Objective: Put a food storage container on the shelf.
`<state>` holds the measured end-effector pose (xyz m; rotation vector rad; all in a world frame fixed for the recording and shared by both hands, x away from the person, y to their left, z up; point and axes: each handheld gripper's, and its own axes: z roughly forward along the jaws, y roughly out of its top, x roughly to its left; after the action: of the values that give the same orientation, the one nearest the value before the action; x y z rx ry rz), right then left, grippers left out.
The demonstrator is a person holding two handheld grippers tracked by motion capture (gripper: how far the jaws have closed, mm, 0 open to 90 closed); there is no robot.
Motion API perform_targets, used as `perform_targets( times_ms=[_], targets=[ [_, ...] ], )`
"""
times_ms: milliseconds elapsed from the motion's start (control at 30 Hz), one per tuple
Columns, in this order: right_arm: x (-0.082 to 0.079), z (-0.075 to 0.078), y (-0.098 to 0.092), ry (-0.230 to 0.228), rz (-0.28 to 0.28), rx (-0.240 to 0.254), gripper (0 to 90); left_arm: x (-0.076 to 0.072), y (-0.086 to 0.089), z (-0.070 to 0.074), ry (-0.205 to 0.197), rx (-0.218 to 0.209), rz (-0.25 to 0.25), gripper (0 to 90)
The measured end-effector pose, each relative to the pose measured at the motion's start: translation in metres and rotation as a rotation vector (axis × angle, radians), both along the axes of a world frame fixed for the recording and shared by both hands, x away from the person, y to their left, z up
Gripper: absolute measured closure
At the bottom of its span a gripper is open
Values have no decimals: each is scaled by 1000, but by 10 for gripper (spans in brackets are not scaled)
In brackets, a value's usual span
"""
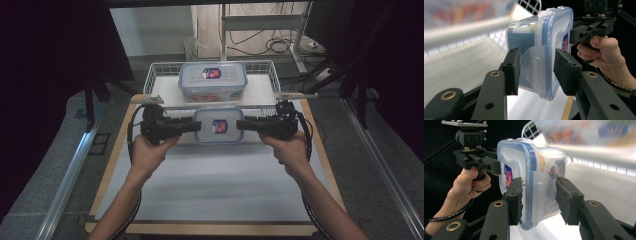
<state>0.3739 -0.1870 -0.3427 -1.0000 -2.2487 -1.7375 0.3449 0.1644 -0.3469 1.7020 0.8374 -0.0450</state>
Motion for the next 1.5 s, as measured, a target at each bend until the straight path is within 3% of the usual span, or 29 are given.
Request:
perform_targets(
  times_ms=[267,567,700,933,1167,1333,1433,1500],
  targets=[
    [23,40,6,-38,-28,25,578,32,8,44,-24,-26,12,572],
    [56,76,15,-65,-56,39,577,65,16,72,-35,-84,47,571],
    [72,80,19,-54,-58,41,577,79,19,73,-15,-102,71,571],
    [98,73,22,-9,-67,64,576,96,21,66,19,-108,93,570],
    [108,68,23,23,-76,74,573,102,20,63,46,-119,114,565],
    [110,68,22,34,-100,77,558,103,17,65,40,-92,133,546],
    [111,69,25,14,-117,47,557,105,12,65,51,-52,150,498],
    [111,69,28,8,-128,31,536,107,10,63,64,-54,159,447]
  ],
)
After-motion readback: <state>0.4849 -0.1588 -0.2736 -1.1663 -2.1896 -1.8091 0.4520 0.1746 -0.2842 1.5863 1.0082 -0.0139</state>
